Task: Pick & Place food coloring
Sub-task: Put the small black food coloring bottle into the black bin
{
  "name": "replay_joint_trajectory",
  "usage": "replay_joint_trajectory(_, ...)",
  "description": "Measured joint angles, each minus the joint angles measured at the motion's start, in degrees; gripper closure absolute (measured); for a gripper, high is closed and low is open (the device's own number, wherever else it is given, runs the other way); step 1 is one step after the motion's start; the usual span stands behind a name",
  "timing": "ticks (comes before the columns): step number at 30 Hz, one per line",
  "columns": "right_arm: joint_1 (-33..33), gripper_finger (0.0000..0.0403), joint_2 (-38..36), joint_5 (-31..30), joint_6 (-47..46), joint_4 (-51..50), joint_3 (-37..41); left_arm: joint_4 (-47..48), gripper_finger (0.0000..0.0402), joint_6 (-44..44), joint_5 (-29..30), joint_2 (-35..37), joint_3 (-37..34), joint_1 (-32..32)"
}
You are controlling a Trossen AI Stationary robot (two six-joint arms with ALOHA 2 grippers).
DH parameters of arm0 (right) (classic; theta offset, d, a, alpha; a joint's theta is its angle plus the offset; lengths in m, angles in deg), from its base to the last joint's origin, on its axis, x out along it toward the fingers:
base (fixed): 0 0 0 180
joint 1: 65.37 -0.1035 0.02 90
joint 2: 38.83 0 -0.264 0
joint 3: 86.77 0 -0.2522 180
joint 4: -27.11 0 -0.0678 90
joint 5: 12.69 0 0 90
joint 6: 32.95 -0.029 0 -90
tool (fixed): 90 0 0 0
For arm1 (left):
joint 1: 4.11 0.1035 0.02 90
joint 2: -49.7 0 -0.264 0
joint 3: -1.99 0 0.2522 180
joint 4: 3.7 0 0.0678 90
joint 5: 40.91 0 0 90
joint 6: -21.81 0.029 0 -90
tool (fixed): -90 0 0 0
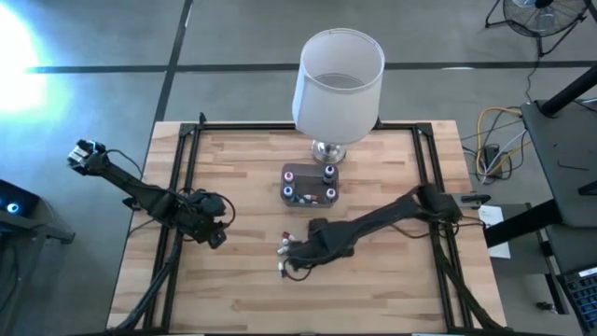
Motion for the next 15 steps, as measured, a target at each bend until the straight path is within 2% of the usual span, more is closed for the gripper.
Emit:
replay_joint_trajectory(6, 3.40, 0.0336, -6.86, -15.50, 2.36, -14.16, -3.41, -3.96, 0.0225, -1.72, 0.15, -0.10, 0.00, 0.00)
replay_joint_trajectory(11, 12.79, 0.0331, -9.16, -15.59, 21.76, -12.12, -2.70, -8.05, 0.0225, -3.02, 1.52, -0.50, 0.00, 0.18)
replay_joint_trajectory(15, 19.15, 0.0296, -8.98, -13.25, 37.55, -7.81, -2.59, -11.19, 0.0225, -5.89, 2.83, -1.13, 0.00, 0.76)
